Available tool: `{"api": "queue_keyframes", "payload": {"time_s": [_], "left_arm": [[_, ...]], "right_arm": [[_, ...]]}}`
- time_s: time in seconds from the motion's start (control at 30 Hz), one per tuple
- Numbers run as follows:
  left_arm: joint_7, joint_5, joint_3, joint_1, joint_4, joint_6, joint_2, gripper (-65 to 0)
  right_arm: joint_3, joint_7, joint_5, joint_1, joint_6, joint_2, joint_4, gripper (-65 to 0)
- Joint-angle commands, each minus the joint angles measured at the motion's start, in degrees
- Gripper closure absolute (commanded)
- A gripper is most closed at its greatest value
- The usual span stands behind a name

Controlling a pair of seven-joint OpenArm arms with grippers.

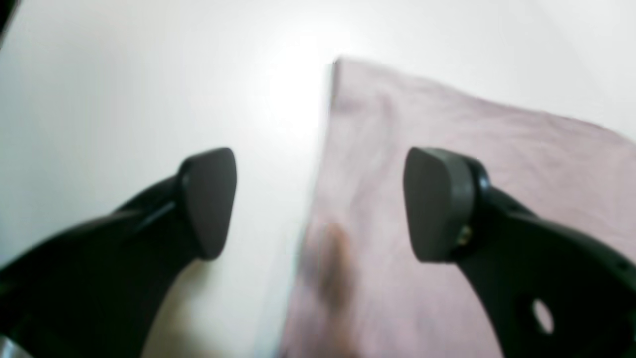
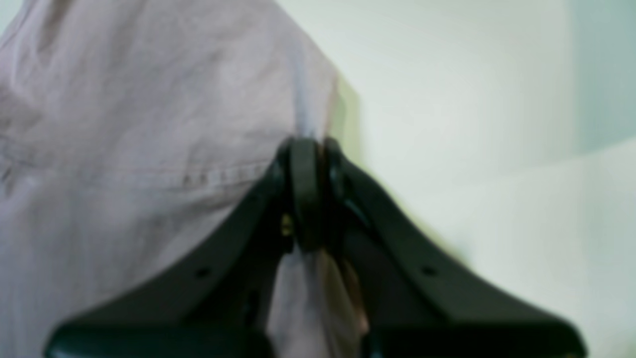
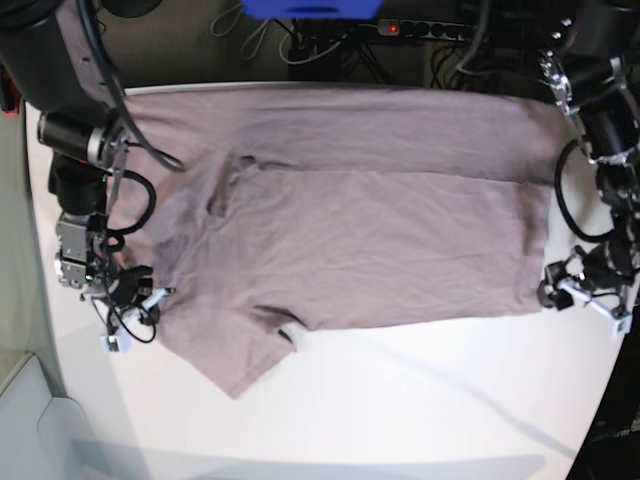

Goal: Layout the t-shirt on the table in an organized manner, then fold the t-shirt properly
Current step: 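Move both grippers to the shirt's hem edge and grasp it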

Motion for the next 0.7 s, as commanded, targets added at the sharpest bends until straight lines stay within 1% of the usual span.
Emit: {"api": "queue_keyframes", "payload": {"time_s": [0.0,0.1,0.17,0.27,0.37,0.47,0.57,0.6,0.67], "left_arm": [[-2.4,0.8,1.6,-2.1,-1.4,0.0,-1.1,-51.2],[-8.3,4.4,7.2,-6.3,-10.2,0.0,-1.0,-51.2],[-11.2,6.2,9.1,-9.0,-17.1,0.0,-1.0,-50.9],[-15.4,7.5,9.5,-11.2,-25.4,0.0,-0.9,-50.8],[-20.8,7.6,9.7,-11.7,-29.0,-0.2,-0.9,-50.8],[-23.3,7.6,9.8,-11.8,-30.7,-0.3,-0.9,-50.8],[-24.1,7.7,9.8,-11.9,-31.2,-0.3,-0.8,-50.8],[-24.2,8.1,10.7,-11.9,-31.2,-0.3,-0.7,-50.8],[-24.3,9.6,14.8,-11.9,-31.2,-0.3,-0.2,-50.8]], "right_arm": [[0.0,-0.7,-0.3,1.2,-0.2,0.5,0.5,0.0],[0.2,-0.7,-0.3,1.2,-0.2,0.6,0.5,0.0],[0.3,-0.7,-0.3,1.1,-0.2,0.6,0.5,0.0],[0.3,-0.7,-0.3,1.1,-0.2,1.3,0.5,0.0],[0.3,-0.7,-0.3,1.1,-0.2,1.6,0.5,0.0],[0.3,-0.7,-0.3,1.1,-0.2,1.6,0.5,0.0],[0.3,-0.7,-0.3,1.1,-0.2,1.7,0.5,0.0],[0.3,-0.7,-0.3,1.1,-0.2,1.7,0.5,0.0],[0.3,-0.7,-0.3,1.1,-0.2,1.7,0.5,0.0]]}}
